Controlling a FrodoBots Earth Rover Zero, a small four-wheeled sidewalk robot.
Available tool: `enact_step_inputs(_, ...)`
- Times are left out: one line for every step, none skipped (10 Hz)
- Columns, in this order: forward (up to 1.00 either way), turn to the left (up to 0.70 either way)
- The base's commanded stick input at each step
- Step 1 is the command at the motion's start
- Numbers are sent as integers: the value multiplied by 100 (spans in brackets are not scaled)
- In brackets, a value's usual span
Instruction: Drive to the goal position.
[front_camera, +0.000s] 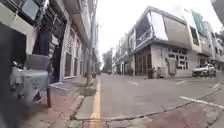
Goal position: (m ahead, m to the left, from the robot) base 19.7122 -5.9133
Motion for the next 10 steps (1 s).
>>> enact_step_inputs(100,1)
enact_step_inputs(100,1)
enact_step_inputs(100,1)
enact_step_inputs(100,1)
enact_step_inputs(100,1)
enact_step_inputs(100,1)
enact_step_inputs(100,1)
enact_step_inputs(100,1)
enact_step_inputs(100,1)
enact_step_inputs(100,1)
